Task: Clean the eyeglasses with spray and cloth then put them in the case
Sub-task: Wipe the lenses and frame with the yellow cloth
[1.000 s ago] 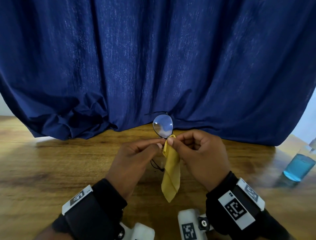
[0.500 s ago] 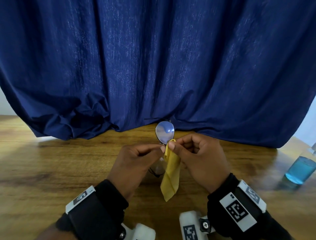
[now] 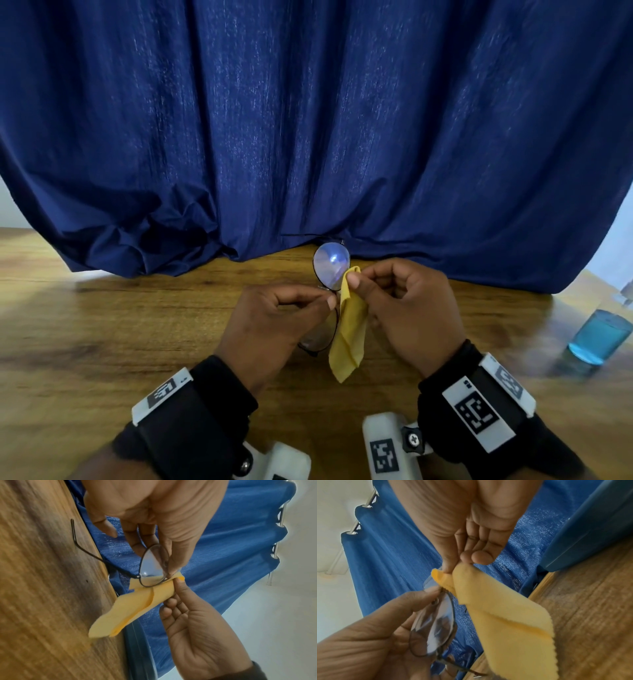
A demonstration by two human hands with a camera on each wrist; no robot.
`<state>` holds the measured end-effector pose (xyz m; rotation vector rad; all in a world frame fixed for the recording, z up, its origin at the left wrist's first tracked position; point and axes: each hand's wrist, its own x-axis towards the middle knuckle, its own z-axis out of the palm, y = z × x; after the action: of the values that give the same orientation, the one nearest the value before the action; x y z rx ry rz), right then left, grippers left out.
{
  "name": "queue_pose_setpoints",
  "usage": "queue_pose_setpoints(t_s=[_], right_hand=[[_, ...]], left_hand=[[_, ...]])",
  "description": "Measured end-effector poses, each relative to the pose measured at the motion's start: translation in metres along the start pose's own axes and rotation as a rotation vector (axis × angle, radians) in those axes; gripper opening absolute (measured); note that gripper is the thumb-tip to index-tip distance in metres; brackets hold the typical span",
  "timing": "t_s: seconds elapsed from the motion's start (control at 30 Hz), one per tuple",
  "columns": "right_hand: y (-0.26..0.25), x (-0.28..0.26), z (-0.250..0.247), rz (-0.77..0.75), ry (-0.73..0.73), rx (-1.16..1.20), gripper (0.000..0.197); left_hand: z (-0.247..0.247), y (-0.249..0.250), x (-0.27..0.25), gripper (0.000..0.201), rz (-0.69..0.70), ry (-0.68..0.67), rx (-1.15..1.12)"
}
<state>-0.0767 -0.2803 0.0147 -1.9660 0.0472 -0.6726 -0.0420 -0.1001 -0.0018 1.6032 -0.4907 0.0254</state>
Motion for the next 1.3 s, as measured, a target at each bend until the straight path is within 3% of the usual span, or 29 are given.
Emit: queue_pose_setpoints(t_s=[0.13, 0.37, 0.6, 0.77, 1.0, 1.17, 1.3], right_hand=[[0.001, -0.001, 0.004, 0.028, -0.155, -0.018, 0.009], [-0.005, 0.004, -0.007, 0.032, 0.088, 0.159, 0.013], [-0.004, -0.004, 0.006, 0.063, -0.164, 0.091, 0.011], [-0.002, 0.000, 0.000, 0.043, -0.026, 0.107, 0.012], [-0.003, -0.002, 0.002, 0.022, -0.047, 0.062, 0.012], [-0.005, -0.004, 0.006, 0.035, -0.075, 0.071, 0.025], [-0.001, 0.000, 0.002, 0.035, -0.041, 0.046, 0.023]], left_hand=[[-0.005, -0.002, 0.003, 0.009, -0.028, -0.001, -0.028], [0.003, -0.004, 0.002, 0.009, -0.023, -0.089, 0.023], [-0.005, -0.001, 0.004, 0.014, -0.105, -0.033, -0.176], [0.000, -0.002, 0.002, 0.017, -0.142, -0.083, -0.178], [0.002, 0.000, 0.002, 0.031, -0.163, -0.103, -0.269], [0.003, 0.004, 0.001, 0.037, -0.175, -0.116, -0.299], [0.004, 0.002, 0.001, 0.026, -0.141, -0.092, -0.291]])
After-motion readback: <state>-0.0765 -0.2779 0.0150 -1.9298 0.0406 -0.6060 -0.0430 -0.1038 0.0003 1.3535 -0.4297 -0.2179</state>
